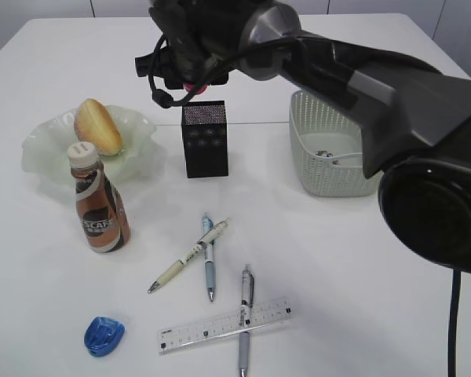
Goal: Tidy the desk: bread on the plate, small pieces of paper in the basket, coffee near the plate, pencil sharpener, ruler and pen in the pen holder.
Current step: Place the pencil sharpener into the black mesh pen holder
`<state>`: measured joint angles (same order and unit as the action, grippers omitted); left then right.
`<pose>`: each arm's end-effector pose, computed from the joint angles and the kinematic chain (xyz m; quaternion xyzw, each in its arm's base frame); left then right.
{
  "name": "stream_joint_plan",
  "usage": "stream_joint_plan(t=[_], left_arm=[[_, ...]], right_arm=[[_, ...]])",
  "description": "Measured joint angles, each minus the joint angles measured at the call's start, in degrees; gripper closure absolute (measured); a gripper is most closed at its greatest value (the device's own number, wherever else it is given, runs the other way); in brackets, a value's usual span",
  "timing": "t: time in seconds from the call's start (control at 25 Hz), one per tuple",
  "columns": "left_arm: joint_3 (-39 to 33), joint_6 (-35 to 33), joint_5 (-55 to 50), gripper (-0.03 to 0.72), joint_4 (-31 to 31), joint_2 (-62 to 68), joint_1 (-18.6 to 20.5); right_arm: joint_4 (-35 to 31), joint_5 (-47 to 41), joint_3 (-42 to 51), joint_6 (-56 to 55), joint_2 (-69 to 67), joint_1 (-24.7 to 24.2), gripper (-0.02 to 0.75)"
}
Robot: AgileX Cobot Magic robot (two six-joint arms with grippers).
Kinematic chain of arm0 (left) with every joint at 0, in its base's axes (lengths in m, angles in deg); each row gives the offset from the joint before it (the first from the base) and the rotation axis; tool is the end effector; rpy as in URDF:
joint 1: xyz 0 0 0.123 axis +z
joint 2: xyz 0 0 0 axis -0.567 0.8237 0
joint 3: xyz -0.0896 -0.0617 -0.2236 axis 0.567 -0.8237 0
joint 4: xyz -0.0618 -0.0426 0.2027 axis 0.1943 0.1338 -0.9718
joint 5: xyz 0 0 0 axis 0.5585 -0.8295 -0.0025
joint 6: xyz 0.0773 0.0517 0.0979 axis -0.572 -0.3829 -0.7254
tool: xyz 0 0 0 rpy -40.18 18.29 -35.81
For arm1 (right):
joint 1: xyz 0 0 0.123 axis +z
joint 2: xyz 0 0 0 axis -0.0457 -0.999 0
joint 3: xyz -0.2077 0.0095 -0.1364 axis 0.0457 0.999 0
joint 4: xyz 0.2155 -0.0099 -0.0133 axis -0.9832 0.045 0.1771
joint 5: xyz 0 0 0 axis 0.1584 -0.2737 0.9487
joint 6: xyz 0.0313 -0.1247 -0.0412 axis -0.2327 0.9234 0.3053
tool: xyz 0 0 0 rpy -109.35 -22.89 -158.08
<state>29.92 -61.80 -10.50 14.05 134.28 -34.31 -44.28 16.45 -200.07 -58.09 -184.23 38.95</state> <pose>0.1808 -0.0310 0.2580 -0.0384 0.9738 -0.1267 0.1851 0.4483 0.2607 0.2028 -0.0463 0.9054 0.0066 0.4219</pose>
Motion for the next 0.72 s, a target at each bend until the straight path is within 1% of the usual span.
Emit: stream_joint_plan(t=[0.4,0.72], left_arm=[[0.0,0.0,0.0,0.201,0.0,0.0,0.0],[0.0,0.0,0.1,0.201,0.0,0.0,0.0]], right_arm=[[0.0,0.1,0.0,-0.9,-0.9,0.0,0.395],[0.4,0.2,0.0,-1.0,-0.9,0.0,0.361]])
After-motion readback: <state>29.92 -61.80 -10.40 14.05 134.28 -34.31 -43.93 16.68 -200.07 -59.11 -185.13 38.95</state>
